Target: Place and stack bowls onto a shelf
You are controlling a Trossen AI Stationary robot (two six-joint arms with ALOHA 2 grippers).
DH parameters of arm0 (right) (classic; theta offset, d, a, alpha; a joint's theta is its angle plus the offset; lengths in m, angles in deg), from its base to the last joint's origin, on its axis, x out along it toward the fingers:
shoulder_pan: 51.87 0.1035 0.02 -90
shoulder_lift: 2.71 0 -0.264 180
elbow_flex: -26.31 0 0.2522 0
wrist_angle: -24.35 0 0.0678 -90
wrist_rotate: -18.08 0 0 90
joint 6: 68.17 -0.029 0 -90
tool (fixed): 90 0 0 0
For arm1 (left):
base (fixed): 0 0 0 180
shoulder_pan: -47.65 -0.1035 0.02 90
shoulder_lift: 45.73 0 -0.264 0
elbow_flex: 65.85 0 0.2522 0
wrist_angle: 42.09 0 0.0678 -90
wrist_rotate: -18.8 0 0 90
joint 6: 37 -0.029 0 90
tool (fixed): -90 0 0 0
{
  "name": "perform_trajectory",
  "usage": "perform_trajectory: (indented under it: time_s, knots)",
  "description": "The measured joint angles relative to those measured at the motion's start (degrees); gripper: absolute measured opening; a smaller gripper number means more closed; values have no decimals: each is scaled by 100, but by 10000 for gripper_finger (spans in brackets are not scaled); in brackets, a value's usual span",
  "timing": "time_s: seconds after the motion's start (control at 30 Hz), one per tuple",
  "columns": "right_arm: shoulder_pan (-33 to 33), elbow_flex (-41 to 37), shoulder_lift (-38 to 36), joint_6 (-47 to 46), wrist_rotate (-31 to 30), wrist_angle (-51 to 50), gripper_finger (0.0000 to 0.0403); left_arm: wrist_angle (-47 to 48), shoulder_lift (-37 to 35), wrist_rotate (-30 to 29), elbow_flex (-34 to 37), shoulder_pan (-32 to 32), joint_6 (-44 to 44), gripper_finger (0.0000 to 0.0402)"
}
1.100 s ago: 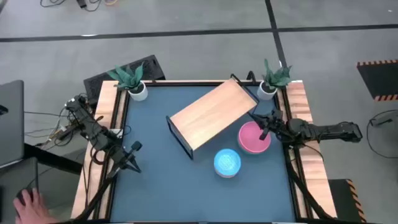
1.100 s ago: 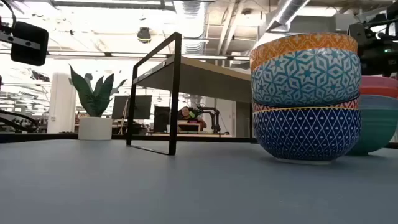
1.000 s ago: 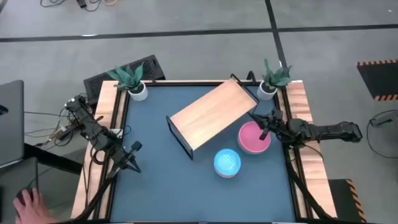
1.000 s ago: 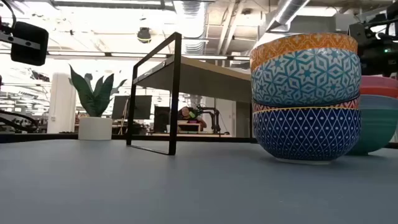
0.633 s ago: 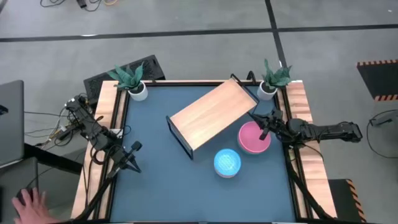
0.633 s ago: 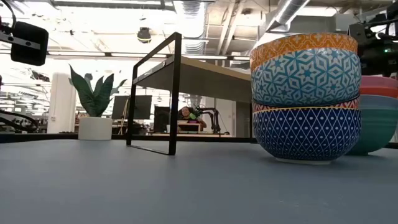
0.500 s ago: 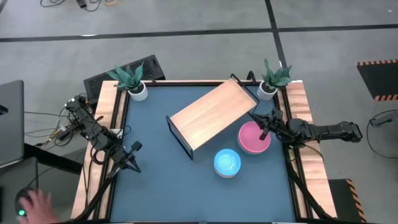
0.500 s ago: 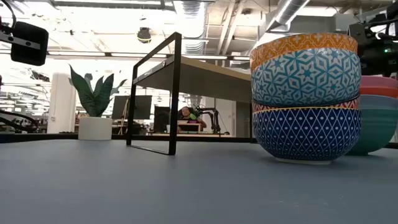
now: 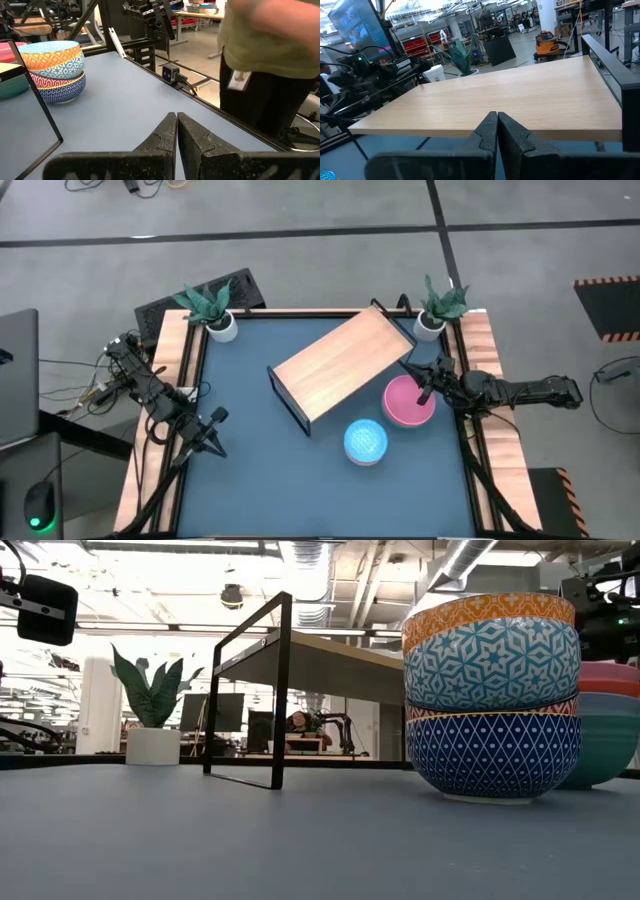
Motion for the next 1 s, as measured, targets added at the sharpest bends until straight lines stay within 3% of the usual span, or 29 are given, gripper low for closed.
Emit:
perform_trajectory:
  time_s: [0.2, 0.37, 0.77, 1.0]
  knots:
    - [-1, -1, 0, 0, 0, 0, 39, -10, 1, -90, 0, -1, -57, 0]
    - [1, -1, 0, 0, 0, 0, 39, -73, -1, -741, 0, 0, -402, 0]
    - [0, 0, 0, 0, 0, 0, 39, -157, -1, -855, 4, -1, -370, 0]
    - [-1, 0, 0, 0, 0, 0, 39, -2232, 1, -1175, 7, -1, 1295, 0]
